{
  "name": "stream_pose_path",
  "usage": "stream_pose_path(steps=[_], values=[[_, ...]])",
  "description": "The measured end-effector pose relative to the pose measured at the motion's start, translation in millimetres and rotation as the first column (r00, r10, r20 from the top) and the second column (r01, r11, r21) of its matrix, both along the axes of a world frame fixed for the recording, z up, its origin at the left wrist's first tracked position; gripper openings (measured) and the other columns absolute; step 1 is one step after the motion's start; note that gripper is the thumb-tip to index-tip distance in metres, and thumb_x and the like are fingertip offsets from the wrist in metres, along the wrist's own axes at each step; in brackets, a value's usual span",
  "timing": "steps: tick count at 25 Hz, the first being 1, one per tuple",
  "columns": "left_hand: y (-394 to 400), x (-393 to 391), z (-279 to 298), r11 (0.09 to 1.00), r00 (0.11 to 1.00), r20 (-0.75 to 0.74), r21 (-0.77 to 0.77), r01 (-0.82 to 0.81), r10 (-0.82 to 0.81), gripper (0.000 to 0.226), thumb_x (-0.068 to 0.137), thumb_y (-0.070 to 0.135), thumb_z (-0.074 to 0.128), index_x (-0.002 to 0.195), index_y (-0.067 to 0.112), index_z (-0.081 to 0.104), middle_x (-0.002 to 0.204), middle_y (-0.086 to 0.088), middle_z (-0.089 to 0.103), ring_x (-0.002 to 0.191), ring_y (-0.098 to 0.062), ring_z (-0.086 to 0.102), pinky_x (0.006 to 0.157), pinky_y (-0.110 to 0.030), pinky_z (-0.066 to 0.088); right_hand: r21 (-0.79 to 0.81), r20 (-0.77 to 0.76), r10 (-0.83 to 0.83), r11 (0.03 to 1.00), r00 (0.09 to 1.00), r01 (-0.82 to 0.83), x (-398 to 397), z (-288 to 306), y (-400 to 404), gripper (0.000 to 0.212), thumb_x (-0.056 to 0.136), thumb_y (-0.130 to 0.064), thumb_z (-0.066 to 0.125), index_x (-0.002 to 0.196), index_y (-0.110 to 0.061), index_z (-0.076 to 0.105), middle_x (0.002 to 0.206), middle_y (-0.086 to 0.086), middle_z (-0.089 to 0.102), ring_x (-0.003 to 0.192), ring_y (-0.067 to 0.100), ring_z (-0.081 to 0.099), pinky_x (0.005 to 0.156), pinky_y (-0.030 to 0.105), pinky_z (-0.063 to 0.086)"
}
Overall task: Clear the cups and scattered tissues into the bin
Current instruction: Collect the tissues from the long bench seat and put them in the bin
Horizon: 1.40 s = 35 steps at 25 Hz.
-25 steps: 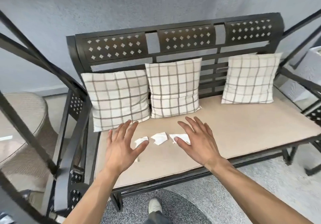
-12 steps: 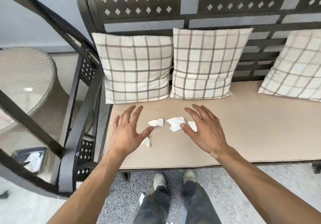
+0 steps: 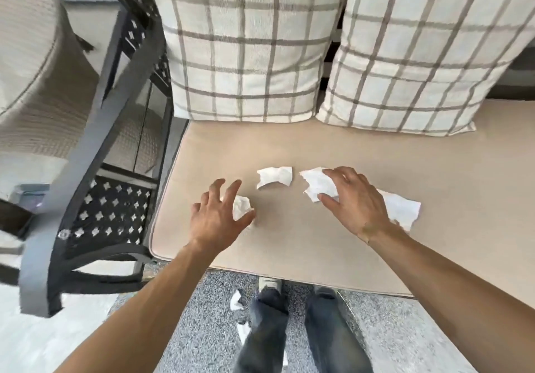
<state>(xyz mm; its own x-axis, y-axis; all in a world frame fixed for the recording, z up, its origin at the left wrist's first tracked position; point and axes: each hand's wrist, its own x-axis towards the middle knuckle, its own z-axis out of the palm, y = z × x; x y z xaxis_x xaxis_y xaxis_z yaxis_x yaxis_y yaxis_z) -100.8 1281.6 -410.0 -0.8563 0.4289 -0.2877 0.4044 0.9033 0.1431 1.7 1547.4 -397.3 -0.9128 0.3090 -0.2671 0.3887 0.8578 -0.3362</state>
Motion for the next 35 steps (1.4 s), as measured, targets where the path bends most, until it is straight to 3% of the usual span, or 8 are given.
stream_pose_path(steps=[9,17,22,25,28,30,33,35], values=[[-1,-6,-70,0.995,0.998,0.065,0.095,-0.013,0.007,0.046,0.084,0.055,0.062,0.122,0.030,0.057,0.120,-0.003,0.048,0.107,-0.025,0.048,0.072,-0.039,0.050,0.103,0.113,-0.018,0.995,0.993,0.007,-30,-92,-12,0.044,0.091,-0.044,0.054,0.131,-0.026,0.052,0.134,0.005,0.048,0.116,0.032,0.044,0.087,0.043,0.043],[6,-20,-47,0.911,0.954,0.284,0.363,-0.195,0.091,0.012,0.085,0.018,0.070,0.095,0.023,0.075,0.093,0.001,0.059,0.079,-0.023,0.063,0.069,-0.038,0.052,-0.189,0.095,-0.113,0.973,0.989,0.129,-41,-75,-9,0.024,0.089,-0.016,0.060,0.113,-0.018,0.063,0.111,0.009,0.063,0.102,0.028,0.059,0.078,0.031,0.042],[53,-41,-24,0.919,0.953,0.301,0.371,-0.136,0.019,0.038,0.084,0.026,0.069,0.119,0.036,0.061,0.098,0.009,0.060,0.091,-0.017,0.060,0.077,-0.038,0.052,-0.363,0.009,-0.299,0.888,0.954,0.282,-26,-41,16,0.054,0.087,-0.016,0.060,0.139,-0.022,0.045,0.115,0.007,0.065,0.109,0.025,0.057,0.089,0.033,0.044],[91,-51,-25,0.955,0.930,0.363,0.291,-0.059,-0.053,0.062,0.083,0.029,0.068,0.138,0.043,0.042,0.101,0.009,0.060,0.102,-0.018,0.053,0.082,-0.037,0.049,-0.437,0.161,-0.457,0.762,0.875,0.478,6,-33,55,0.064,0.083,-0.015,0.065,0.142,-0.026,0.043,0.106,-0.002,0.067,0.098,0.014,0.058,0.073,0.019,0.047],[114,-58,-40,0.983,0.871,0.491,0.170,-0.064,-0.028,0.089,0.082,0.026,0.071,0.150,0.042,0.017,0.103,-0.003,0.060,0.098,-0.026,0.056,0.083,-0.036,0.048,-0.374,0.357,-0.430,0.748,0.829,0.549,38,-38,86,0.078,0.076,-0.013,0.072,0.144,-0.030,0.038,0.103,0.001,0.069,0.109,0.017,0.055,0.078,0.023,0.040],[117,-61,-53,0.995,0.845,0.534,0.074,-0.060,0.011,0.092,0.080,0.024,0.074,0.151,0.037,0.017,0.115,-0.009,0.060,0.106,-0.029,0.057,0.090,-0.038,0.048,-0.386,0.396,-0.404,0.742,0.825,0.549,48,-44,90,0.081,0.073,-0.010,0.073,0.143,-0.032,0.039,0.106,0.002,0.068,0.108,0.018,0.056,0.081,0.027,0.042],[115,-57,-69,0.990,0.858,0.514,0.119,-0.080,0.008,0.058,0.078,0.017,0.073,0.131,0.030,0.054,0.107,0.005,0.066,0.098,-0.018,0.060,0.074,-0.025,0.045,-0.460,0.341,-0.420,0.706,0.841,0.539,54,-56,91,0.066,0.071,-0.005,0.073,0.130,-0.028,0.056,0.112,-0.004,0.068,0.105,0.019,0.061,0.090,0.034,0.048],[113,-53,-72,0.982,0.887,0.462,0.154,-0.109,0.026,0.028,0.078,0.016,0.070,0.102,0.029,0.065,0.083,0.015,0.062,0.080,-0.013,0.060,0.056,-0.022,0.039,-0.429,0.297,-0.412,0.748,0.862,0.506,54,-62,89,0.034,0.072,-0.008,0.068,0.101,-0.023,0.070,0.090,-0.004,0.072,0.089,0.022,0.066,0.077,0.038,0.051]])
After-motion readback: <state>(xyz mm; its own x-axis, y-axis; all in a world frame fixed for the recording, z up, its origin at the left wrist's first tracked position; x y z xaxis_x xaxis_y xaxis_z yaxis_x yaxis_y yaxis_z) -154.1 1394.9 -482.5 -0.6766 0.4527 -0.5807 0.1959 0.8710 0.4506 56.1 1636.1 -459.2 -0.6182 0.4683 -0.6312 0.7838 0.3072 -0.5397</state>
